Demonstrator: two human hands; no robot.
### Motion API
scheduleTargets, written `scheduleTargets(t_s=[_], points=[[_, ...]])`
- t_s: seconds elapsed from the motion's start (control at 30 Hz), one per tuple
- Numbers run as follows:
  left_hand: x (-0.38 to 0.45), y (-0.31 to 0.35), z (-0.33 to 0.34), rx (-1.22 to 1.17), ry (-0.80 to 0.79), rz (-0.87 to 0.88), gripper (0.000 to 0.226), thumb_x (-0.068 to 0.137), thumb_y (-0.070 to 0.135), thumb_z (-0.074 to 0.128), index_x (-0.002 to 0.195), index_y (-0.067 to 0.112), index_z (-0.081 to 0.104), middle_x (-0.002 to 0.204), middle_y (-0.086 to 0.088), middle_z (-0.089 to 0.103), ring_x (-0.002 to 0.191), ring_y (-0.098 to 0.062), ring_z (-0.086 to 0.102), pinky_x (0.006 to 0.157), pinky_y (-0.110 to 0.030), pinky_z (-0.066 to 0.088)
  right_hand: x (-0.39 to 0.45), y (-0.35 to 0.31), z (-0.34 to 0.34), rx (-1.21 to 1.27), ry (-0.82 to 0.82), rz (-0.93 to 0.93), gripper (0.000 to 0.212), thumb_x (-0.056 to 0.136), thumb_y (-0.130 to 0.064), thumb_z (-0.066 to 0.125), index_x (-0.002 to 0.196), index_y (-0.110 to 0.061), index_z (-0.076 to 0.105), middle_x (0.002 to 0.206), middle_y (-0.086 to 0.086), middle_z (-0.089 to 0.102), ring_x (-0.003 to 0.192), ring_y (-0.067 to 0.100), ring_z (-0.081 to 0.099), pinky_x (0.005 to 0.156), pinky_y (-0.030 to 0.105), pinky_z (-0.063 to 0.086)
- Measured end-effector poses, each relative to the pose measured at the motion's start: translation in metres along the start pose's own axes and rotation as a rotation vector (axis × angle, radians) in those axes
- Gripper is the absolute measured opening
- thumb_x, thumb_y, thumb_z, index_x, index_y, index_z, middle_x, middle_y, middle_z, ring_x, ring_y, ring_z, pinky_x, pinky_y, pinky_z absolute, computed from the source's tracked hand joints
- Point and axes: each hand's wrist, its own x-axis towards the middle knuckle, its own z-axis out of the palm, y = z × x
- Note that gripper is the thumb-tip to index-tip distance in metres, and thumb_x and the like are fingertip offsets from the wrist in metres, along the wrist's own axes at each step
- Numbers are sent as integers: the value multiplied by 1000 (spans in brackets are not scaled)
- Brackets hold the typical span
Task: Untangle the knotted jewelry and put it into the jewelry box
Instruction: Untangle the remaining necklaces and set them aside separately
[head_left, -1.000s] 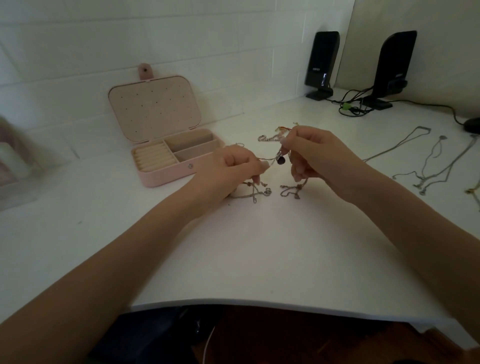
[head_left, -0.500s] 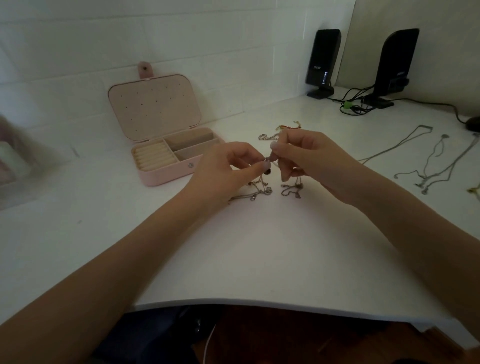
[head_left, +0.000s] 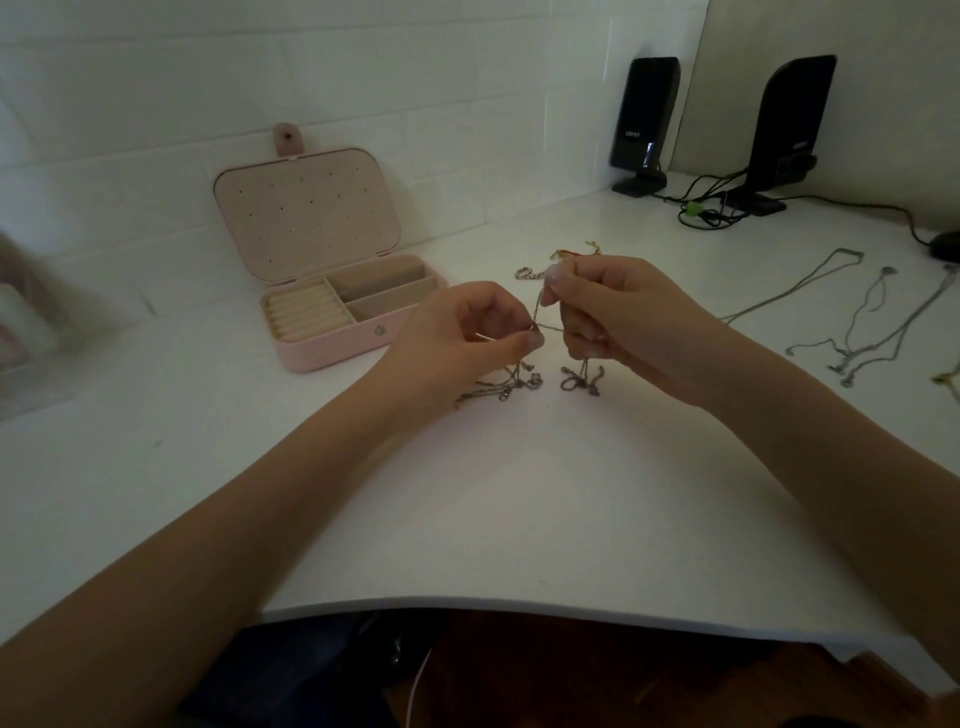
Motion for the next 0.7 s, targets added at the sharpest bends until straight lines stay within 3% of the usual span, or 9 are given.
scheduleTargets(t_s=[0.1,0.23,0.4,0.53,0.7], points=[[0,0,-2,-81,-23,-13,16,71,16,78,74,24,65,74,2,63,77,-18,57,73,-31,46,1,1,-1,-36,21,-12,25,99,-25,49,82,-11,61,50,-6,42,50,12,40,53,19,40],[1,1,-3,-116,-50,-51,17,76,7,75,80,16,61,75,4,63,69,-11,60,72,-25,49,3,5,-2,-153,66,-92,19,97,-23,53,86,-13,65,62,-1,59,61,11,59,69,20,51],[1,6,-3,-351,-78,-198,15,86,0,62,97,9,61,71,2,66,59,-7,60,68,-18,54,5,9,-2,-271,79,-175,10,93,-17,61,97,-9,64,78,-5,70,75,6,66,74,15,49],[3,7,-5,-481,-39,-241,13,89,1,58,97,10,60,67,1,65,56,-7,58,65,-19,54,4,11,-1,-454,168,-217,14,89,-29,66,89,-17,58,80,-8,72,80,4,67,72,10,46],[6,4,-5,-536,25,-248,12,89,1,59,94,11,60,63,0,63,54,-8,58,60,-19,53,1,9,5,-492,116,-208,27,83,-45,66,85,-18,67,81,-2,71,80,15,66,77,28,52]])
